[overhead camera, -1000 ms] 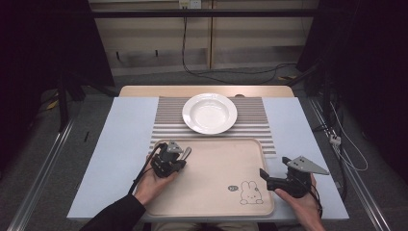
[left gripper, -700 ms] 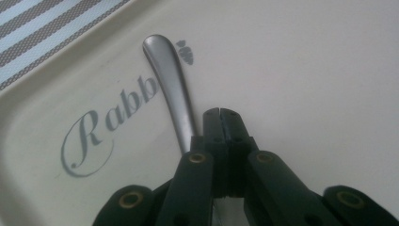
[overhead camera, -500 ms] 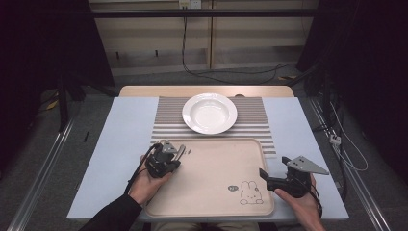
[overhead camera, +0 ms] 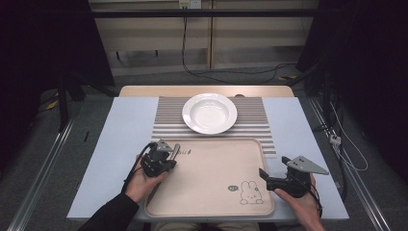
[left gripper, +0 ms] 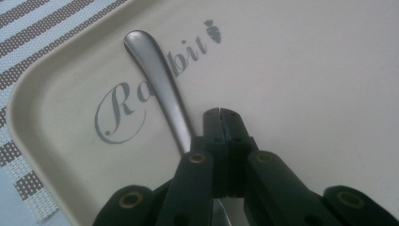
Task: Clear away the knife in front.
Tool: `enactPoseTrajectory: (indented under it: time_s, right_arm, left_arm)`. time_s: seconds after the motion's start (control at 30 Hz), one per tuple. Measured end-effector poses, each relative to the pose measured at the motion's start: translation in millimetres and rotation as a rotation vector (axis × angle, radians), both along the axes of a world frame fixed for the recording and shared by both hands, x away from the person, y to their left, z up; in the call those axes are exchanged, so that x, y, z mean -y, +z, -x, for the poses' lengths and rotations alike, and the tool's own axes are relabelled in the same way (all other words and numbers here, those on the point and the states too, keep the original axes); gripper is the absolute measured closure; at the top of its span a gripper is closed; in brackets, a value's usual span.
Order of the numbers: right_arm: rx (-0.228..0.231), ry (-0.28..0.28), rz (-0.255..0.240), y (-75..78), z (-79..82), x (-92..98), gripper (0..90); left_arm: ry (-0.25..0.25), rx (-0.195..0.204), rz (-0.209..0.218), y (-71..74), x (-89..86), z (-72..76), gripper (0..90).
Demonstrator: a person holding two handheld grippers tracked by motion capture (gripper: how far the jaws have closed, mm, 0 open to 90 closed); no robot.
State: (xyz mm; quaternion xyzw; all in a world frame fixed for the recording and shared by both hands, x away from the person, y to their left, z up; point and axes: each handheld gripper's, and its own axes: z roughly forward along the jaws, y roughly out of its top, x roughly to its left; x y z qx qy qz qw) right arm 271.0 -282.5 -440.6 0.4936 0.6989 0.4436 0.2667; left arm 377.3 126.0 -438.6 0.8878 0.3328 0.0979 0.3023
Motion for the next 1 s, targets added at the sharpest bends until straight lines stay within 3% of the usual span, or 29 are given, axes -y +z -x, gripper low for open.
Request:
enactPoseTrajectory:
  time_s: [0.67,0.9,1.0]
  right_arm:
    - [0.000,0.003,0.000,0.2,-1.0,-0.5,4.7]
    - [0.000,0.006,0.002,0.1,-0.8,-1.2,4.7]
    - [-0.003,0.005,0.000,-0.2,-1.3,-0.5,4.7]
  left_arm:
    - [0.027,0.002,-0.012,0.6,-13.2,1.2,90.0]
    - [0.039,0.005,0.001,-0.2,-26.9,2.4,90.0]
    - [0.066,0.001,0.017,-0.9,-31.3,2.8,90.0]
